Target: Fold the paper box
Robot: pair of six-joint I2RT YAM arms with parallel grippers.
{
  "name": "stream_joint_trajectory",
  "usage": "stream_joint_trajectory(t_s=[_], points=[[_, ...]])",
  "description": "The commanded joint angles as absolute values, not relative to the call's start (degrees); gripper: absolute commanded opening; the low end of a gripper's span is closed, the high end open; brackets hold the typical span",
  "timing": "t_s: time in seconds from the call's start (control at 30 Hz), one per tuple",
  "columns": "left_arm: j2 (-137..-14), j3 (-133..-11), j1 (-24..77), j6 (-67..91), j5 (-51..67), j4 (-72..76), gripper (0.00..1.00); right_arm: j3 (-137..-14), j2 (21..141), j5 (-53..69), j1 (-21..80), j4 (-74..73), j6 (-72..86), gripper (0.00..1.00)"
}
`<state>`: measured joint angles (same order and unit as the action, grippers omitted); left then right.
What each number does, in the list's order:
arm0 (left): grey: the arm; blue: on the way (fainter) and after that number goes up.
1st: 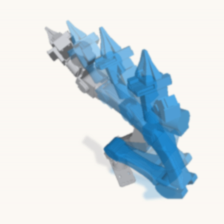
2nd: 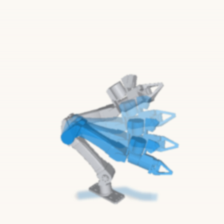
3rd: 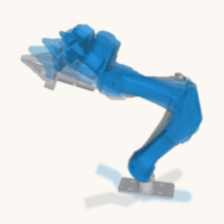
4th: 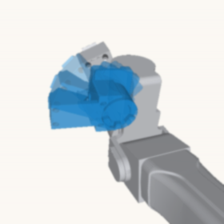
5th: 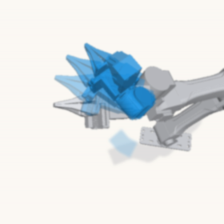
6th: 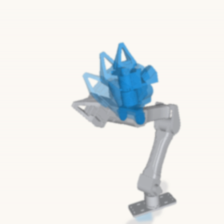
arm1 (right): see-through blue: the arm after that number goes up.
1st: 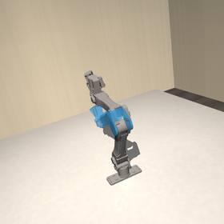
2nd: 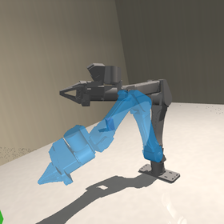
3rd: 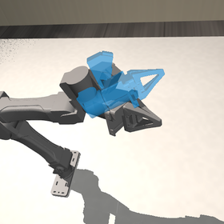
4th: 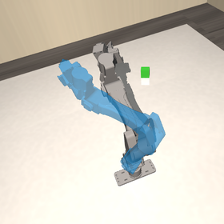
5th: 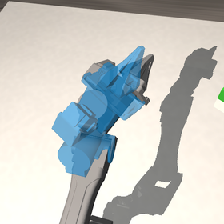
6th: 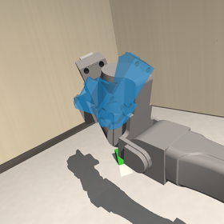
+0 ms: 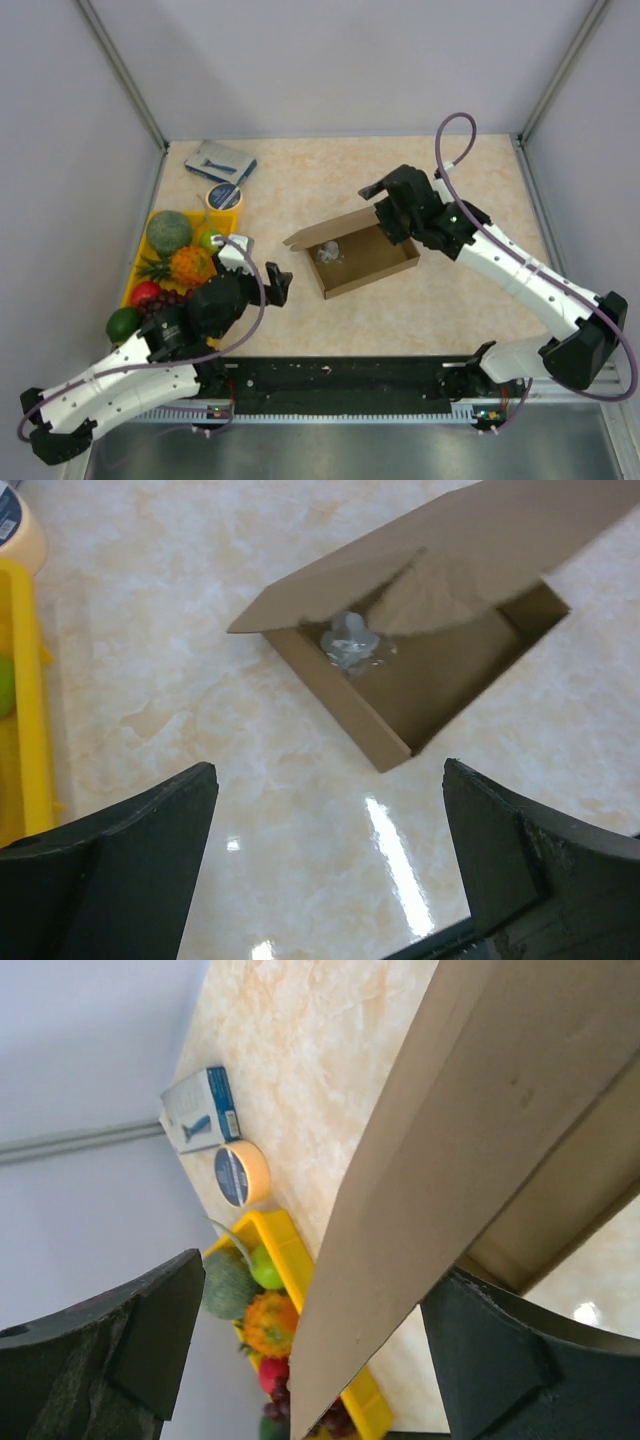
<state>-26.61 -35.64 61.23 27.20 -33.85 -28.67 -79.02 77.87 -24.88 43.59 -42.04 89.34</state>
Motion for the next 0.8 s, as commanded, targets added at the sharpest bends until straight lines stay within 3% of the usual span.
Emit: stream_joint_trajectory(t_s=[0.0, 0.13, 0.23, 0.43, 0.67, 0.77], points=[[-33.7, -34.9, 50.1, 21.2, -18.9, -18.4, 0.98, -73.4, 73.4, -20.5, 43.7, -32.5, 78.4, 0.86], [-41.6, -34.4, 40.4, 16.3, -11.2, -13.4, 0.99, -74.2, 73.0, -19.1, 43.2, -29.3, 70.8, 0.86], [-44.9, -33.9, 39.6, 13.3, -8.5, -7.3, 0.98, -74.7, 73.4, -17.1, 42.2, -28.1, 69.9, 0.86], [-53.3, -35.3, 39.7, 12.3, -13.0, -0.9, 0.85, -75.4, 76.2, -11.6, 40.1, -26.9, 72.9, 0.84], [-53.2, -33.9, 39.7, 10.5, -19.1, 6.5, 0.70, -78.9, 78.8, -9.3, 39.1, -26.6, 73.0, 0.82], [-50.0, -31.7, 39.6, 8.8, -20.2, 8.4, 0.72, -80.0, 79.6, -8.6, 38.6, -26.6, 72.7, 0.82]])
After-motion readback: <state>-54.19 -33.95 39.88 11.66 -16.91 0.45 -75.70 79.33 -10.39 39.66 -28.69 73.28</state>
